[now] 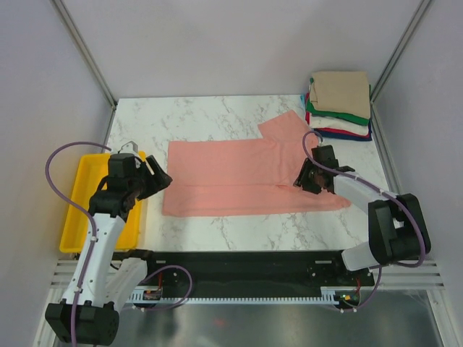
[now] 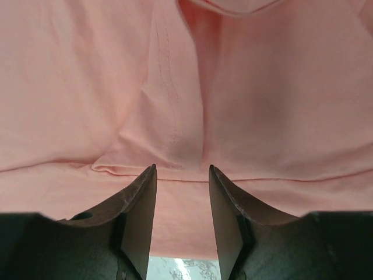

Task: Fold and stack the t-shirts
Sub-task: Fold the tshirt

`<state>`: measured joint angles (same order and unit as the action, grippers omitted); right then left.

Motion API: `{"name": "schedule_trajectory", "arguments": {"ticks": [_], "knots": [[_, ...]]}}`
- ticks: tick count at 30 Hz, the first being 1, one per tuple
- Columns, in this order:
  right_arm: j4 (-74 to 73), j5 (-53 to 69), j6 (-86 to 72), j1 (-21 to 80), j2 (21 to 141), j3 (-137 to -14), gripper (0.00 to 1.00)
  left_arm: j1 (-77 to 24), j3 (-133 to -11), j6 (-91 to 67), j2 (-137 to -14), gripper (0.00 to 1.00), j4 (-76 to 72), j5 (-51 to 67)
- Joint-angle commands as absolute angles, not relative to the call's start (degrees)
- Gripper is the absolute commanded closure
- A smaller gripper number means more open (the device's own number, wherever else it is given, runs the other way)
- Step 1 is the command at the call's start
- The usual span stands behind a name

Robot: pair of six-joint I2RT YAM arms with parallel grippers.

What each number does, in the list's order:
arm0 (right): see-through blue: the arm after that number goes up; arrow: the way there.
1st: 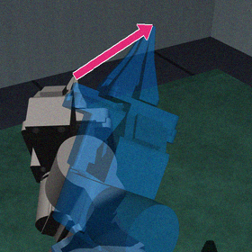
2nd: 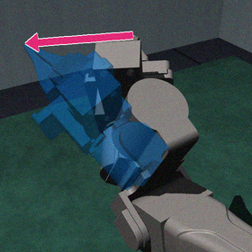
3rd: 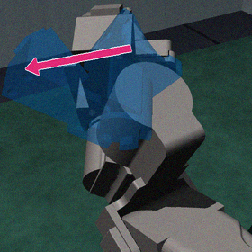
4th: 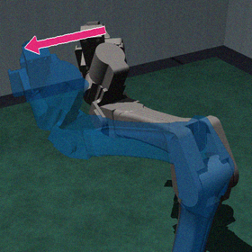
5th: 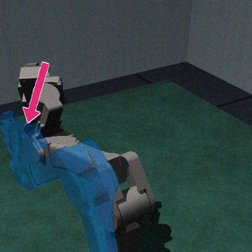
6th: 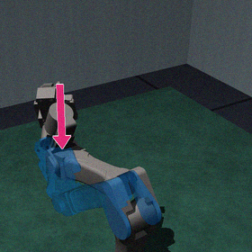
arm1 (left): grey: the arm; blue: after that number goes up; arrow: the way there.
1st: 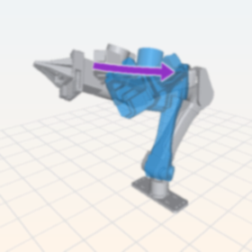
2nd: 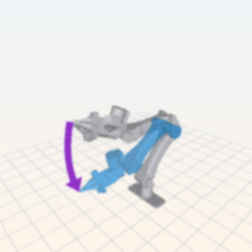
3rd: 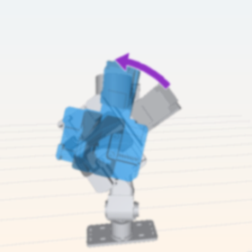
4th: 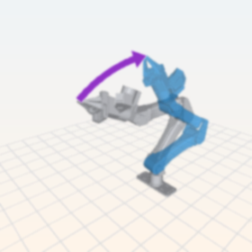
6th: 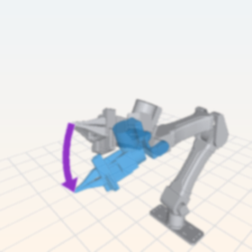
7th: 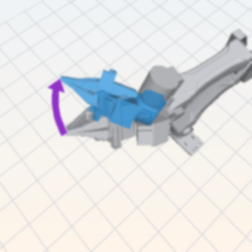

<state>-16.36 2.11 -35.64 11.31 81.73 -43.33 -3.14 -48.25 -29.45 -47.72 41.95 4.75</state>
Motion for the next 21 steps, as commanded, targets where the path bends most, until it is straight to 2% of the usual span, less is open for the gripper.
{"name": "schedule_trajectory", "arguments": {"ticks": [1,8,21], "knots": [[-12.40,0.35,-36.91,12.13,84.28,-45.79,0.52,-3.08,-48.52,-26.10,-47.20,0.27,42.01,4.83],[-10.81,-1.49,-37.79,13.01,89.11,-46.58,0.55,-2.90,-48.25,-26.19,-47.11,0.28,41.57,5.01],[-14.32,-3.34,-38.05,16.34,91.93,-54.48,0.77,-2.64,-47.99,-26.28,-47.20,0.29,41.31,5.36]]}}
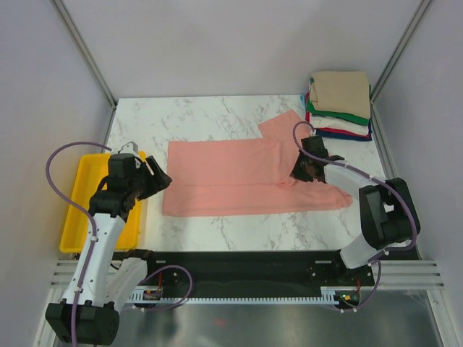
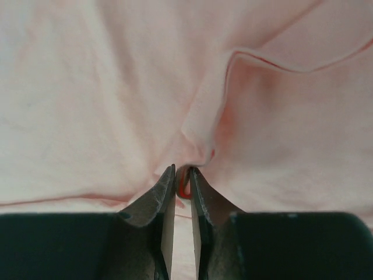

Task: Fold and stack the t-shirts
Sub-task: Fold the tshirt

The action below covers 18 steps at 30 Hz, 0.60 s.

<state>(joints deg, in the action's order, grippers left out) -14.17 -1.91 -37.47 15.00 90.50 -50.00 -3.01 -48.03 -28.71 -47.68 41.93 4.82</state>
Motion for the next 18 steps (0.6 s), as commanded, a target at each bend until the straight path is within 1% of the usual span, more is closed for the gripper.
{"name": "schedule_trajectory", "arguments": {"ticks": [1,5,7,8,9,12,15,18], "knots": [[-14.41,-3.34,-38.06,16.61,93.41,-55.36,0.78,-2.55,-47.99,-26.19,-47.11,0.29,41.22,5.36],[-14.33,-2.90,-37.97,18.62,98.68,-62.73,0.83,-2.29,-47.99,-26.10,-47.02,0.29,41.13,5.36],[-13.80,-2.38,-36.65,19.42,101.15,-65.81,0.84,-2.11,-47.99,-26.10,-46.93,0.29,41.13,5.45],[-13.80,-2.11,-36.04,19.60,103.77,-69.31,0.80,-2.11,-47.99,-26.10,-46.85,0.29,41.22,5.45],[-14.67,-1.94,-35.60,19.69,105.10,-71.09,0.66,-2.11,-47.99,-26.02,-46.93,0.29,41.13,5.54],[-17.83,-4.73,-34.37,19.69,108.54,-77.24,0.44,-2.02,-47.99,-26.02,-46.58,0.29,41.13,5.27],[-20.29,-7.73,-32.26,19.69,110.30,-82.51,0.38,-2.02,-47.90,-26.02,-46.23,0.29,41.13,5.27],[-22.58,-9.66,-28.66,19.60,113.28,-90.33,0.37,-2.02,-47.99,-26.10,-46.32,0.29,41.13,5.71]]}}
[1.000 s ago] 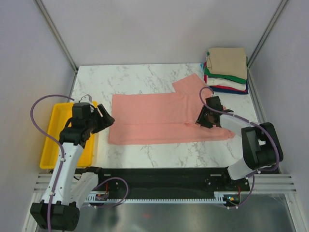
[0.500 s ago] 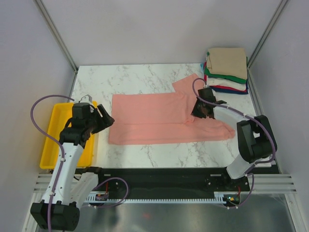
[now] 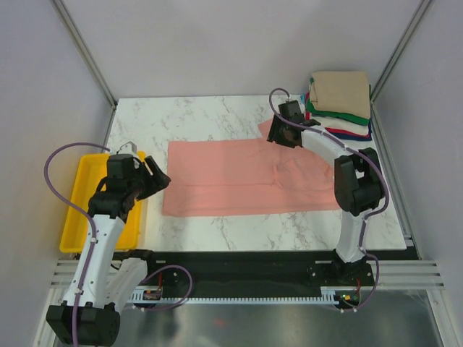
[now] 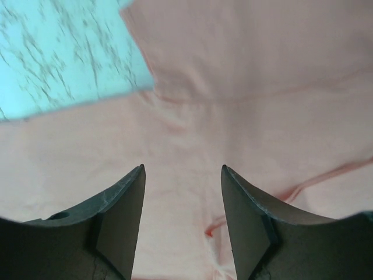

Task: Fold and stack the t-shirts
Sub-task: Fold the tshirt

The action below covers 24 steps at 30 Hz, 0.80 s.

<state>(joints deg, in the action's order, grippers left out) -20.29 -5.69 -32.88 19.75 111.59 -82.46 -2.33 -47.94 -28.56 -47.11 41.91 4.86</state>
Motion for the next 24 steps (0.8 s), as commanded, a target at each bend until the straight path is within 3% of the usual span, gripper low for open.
{"name": "schedule_trajectory", "arguments": {"ticks": [1,8,17,24], "knots": [[-23.20,-10.89,-27.70,19.60,115.73,-92.70,0.37,-2.02,-47.99,-26.10,-46.32,0.29,41.13,5.80],[-26.54,-20.90,-19.96,19.60,130.41,-115.18,0.36,-2.02,-47.90,-26.10,-46.67,0.29,40.78,6.59],[-28.13,-22.85,-17.58,18.90,149.40,-137.87,0.19,-2.02,-47.81,-26.02,-47.81,0.30,40.78,7.29],[-27.34,-23.55,-18.02,18.90,155.13,-142.39,0.16,-2.02,-47.73,-25.93,-48.95,0.31,40.87,7.56]]}}
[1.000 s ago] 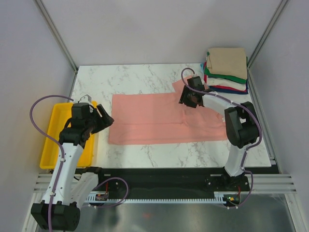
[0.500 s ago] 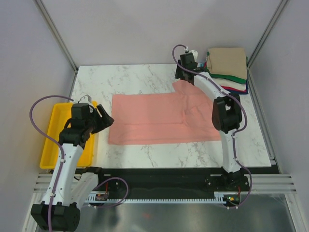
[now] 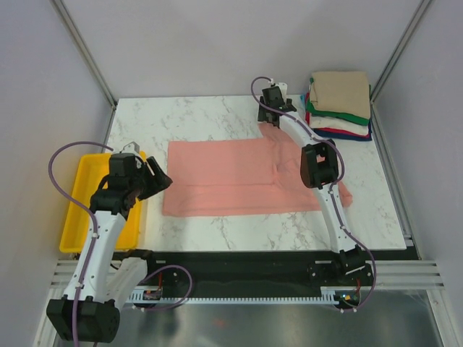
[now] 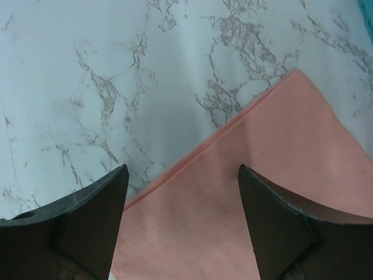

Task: Fold and stack the t-shirts
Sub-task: Fold the tshirt

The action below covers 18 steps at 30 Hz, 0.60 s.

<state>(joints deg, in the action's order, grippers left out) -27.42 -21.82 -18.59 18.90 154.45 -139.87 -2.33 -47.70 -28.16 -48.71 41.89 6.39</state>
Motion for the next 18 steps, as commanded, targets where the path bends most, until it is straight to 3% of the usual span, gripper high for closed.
{"name": "schedule_trajectory", "arguments": {"ticks": [1,4,7,8,10,11,13,14,18], "knots": [[-27.42,-23.64,-17.93,18.90,155.04,-141.95,0.16,-1.93,-47.72,-25.84,-49.13,0.31,40.78,7.73],[-27.95,-22.33,-17.93,18.90,154.78,-139.84,0.23,-1.93,-47.72,-25.84,-49.48,0.31,40.70,7.82],[-30.49,-20.92,-18.37,18.98,155.47,-139.40,0.39,-1.93,-47.72,-25.84,-49.92,0.32,40.69,8.17],[-31.11,-19.70,-18.63,18.90,155.48,-138.52,0.51,-1.93,-47.64,-25.75,-50.01,0.32,40.69,8.26],[-31.29,-18.81,-19.60,18.90,155.13,-136.51,0.60,-1.93,-47.72,-25.75,-50.27,0.32,40.69,8.17],[-31.29,-18.37,-19.77,18.90,155.13,-135.89,0.73,-1.93,-47.72,-25.75,-50.45,0.32,40.69,8.26],[-31.29,-17.32,-19.86,18.90,155.39,-135.35,0.83,-1.93,-47.72,-25.75,-50.62,0.32,40.78,8.17],[-31.20,-17.31,-19.86,18.90,155.48,-134.92,0.98,-1.93,-47.72,-25.75,-50.71,0.32,40.87,8.00],[-30.94,-17.58,-19.16,18.81,153.91,-134.91,1.00,-1.93,-47.64,-25.66,-51.15,0.32,40.78,7.30]]}}
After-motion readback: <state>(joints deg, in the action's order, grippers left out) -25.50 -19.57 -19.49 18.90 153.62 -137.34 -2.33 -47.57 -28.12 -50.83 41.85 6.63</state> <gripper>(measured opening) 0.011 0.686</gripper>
